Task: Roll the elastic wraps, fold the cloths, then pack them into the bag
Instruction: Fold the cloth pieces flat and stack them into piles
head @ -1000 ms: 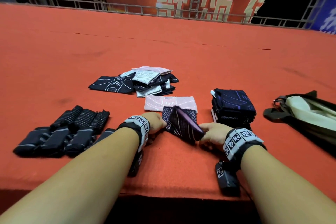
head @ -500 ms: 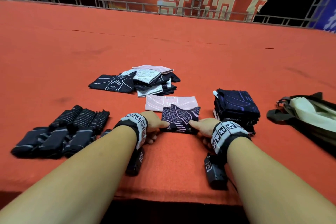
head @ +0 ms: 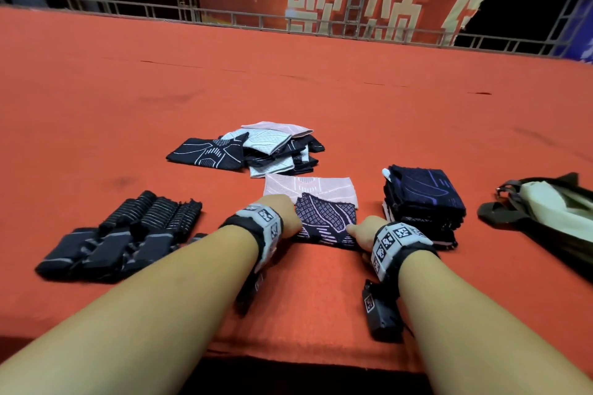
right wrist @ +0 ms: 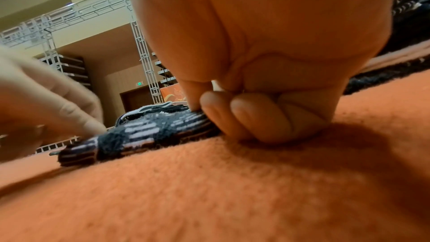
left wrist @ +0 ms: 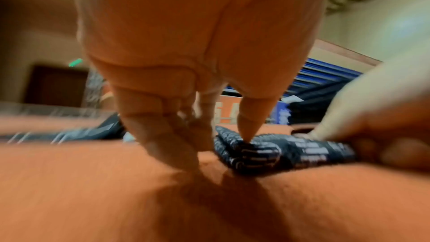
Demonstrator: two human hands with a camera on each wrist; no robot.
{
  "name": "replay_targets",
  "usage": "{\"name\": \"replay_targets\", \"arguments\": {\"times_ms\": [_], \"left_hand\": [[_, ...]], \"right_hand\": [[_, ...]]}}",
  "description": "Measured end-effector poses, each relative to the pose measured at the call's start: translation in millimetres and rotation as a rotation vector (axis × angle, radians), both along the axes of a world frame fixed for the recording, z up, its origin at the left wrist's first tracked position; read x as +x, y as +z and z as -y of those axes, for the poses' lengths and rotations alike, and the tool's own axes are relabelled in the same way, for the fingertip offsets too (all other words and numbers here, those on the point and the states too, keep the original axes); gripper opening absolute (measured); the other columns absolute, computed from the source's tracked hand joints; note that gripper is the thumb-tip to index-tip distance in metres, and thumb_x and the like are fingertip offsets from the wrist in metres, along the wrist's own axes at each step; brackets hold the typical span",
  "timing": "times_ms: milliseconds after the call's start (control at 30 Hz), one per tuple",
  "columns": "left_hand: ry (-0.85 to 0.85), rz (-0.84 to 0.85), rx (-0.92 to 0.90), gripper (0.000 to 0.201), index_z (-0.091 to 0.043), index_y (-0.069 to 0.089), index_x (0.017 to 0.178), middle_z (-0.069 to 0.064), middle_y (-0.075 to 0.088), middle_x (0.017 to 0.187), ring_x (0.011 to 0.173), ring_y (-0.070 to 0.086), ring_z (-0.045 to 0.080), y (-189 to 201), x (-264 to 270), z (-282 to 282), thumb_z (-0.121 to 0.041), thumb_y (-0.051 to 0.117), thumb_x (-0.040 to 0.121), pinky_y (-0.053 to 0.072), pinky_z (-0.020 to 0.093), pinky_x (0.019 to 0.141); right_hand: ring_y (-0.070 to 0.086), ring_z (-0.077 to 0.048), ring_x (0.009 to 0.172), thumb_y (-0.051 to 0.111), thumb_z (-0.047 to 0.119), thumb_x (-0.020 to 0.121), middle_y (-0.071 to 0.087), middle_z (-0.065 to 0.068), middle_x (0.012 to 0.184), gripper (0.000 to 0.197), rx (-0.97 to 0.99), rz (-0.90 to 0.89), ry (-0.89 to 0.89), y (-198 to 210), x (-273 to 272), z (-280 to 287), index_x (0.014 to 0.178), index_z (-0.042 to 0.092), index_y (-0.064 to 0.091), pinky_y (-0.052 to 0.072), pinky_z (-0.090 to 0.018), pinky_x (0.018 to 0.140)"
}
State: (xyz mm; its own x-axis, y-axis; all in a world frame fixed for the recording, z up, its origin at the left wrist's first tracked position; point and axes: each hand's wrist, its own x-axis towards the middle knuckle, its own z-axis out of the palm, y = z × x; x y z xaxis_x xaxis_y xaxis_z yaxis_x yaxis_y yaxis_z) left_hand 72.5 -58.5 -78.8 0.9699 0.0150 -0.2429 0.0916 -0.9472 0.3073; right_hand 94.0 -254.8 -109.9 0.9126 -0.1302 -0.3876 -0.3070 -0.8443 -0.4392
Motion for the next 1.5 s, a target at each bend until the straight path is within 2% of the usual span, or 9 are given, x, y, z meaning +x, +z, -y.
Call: {"name": "replay_targets", "arguments": {"times_ms": [133,300,500,633,767,1000,1100,1300,1500], "left_hand": [[-0.265,0.276,0.111,0.038,-0.018,0.056,0.129,0.01,0.051,0.126,0.119,0.054,0.032,-10,9,25,-0.031,0.053,0.094,0.049,0.043,0.096],[-0.38,0.084,0.195,0.066,-0.016,0.024,0.159,0.015,0.019,0.164,0.15,0.02,0.032,-39,24,38,-0.051,0.036,0.104,0.021,0.043,0.122],[-0.28,-0.079,0.215,0.081,-0.03,-0.004,0.161,-0.001,-0.014,0.169,0.156,-0.008,0.022,-61,22,32,-0.072,0.024,0.098,0.0,0.046,0.126],[-0.251,-0.12,0.22,0.082,-0.035,-0.005,0.161,-0.005,-0.016,0.169,0.156,-0.012,0.025,-62,23,34,-0.074,0.026,0.096,-0.001,0.049,0.126],[-0.25,-0.154,0.219,0.084,-0.037,-0.004,0.16,-0.005,-0.015,0.169,0.156,-0.012,0.026,-59,27,34,-0.076,0.029,0.094,0.0,0.049,0.126],[-0.246,-0.143,0.204,0.084,-0.038,-0.002,0.161,-0.004,-0.013,0.169,0.155,-0.012,0.028,-56,23,35,-0.078,0.028,0.094,-0.003,0.048,0.125],[-0.239,-0.149,0.186,0.08,-0.039,-0.002,0.161,-0.005,-0.014,0.169,0.155,-0.012,0.027,-57,24,35,-0.075,0.026,0.095,-0.004,0.049,0.125],[-0.239,-0.171,0.104,0.062,-0.039,0.001,0.161,-0.004,-0.012,0.169,0.155,-0.012,0.029,-52,29,31,-0.053,0.027,0.106,-0.005,0.049,0.125],[-0.284,-0.159,0.256,0.07,-0.041,-0.006,0.159,-0.007,-0.015,0.169,0.155,-0.011,0.029,-61,32,29,-0.069,0.021,0.1,-0.004,0.048,0.124]], "right_hand": [[0.054,-0.026,0.091,0.048,0.038,0.103,0.058,-0.014,0.102,0.036,-0.066,-0.021,-0.013,2,-2,-5,0.109,0.005,0.061,0.045,-0.032,0.084],[0.062,-0.028,0.067,0.057,0.034,0.099,0.066,-0.015,0.082,0.033,0.057,-0.038,-0.085,2,-8,2,0.089,0.003,0.06,0.051,-0.033,0.064],[0.054,-0.022,0.04,0.053,0.024,0.097,0.063,-0.016,0.064,0.025,0.161,-0.115,-0.171,12,-16,-1,0.09,0.002,0.061,0.048,-0.027,0.05],[0.065,-0.032,0.064,0.055,0.023,0.099,0.069,-0.023,0.085,0.026,0.162,-0.183,-0.165,19,-19,-3,0.109,0.0,0.061,0.058,-0.043,0.078],[0.057,-0.034,0.12,0.058,0.025,0.095,0.047,-0.016,0.136,0.044,-0.268,0.052,0.087,17,-13,-6,0.135,0.013,0.046,0.047,-0.04,0.099],[0.02,-0.032,0.144,0.053,0.017,0.091,0.002,0.001,0.166,0.078,-0.414,0.425,0.274,-3,-8,-19,0.156,0.023,0.011,0.033,-0.043,0.108],[-0.001,-0.032,0.153,0.054,0.022,0.093,-0.006,0.004,0.167,0.081,-0.433,0.307,0.373,-15,2,-25,0.159,0.02,0.007,0.023,-0.045,0.119],[0.004,-0.024,0.154,0.031,0.04,0.107,0.0,0.004,0.168,0.057,-0.398,0.072,0.429,-31,7,-13,0.159,0.023,0.016,0.008,-0.052,0.123],[-0.004,-0.024,0.155,0.026,0.051,0.107,-0.01,0.002,0.168,0.068,-0.385,0.045,0.458,-30,5,-5,0.16,0.022,-0.004,-0.004,-0.042,0.124]]}}
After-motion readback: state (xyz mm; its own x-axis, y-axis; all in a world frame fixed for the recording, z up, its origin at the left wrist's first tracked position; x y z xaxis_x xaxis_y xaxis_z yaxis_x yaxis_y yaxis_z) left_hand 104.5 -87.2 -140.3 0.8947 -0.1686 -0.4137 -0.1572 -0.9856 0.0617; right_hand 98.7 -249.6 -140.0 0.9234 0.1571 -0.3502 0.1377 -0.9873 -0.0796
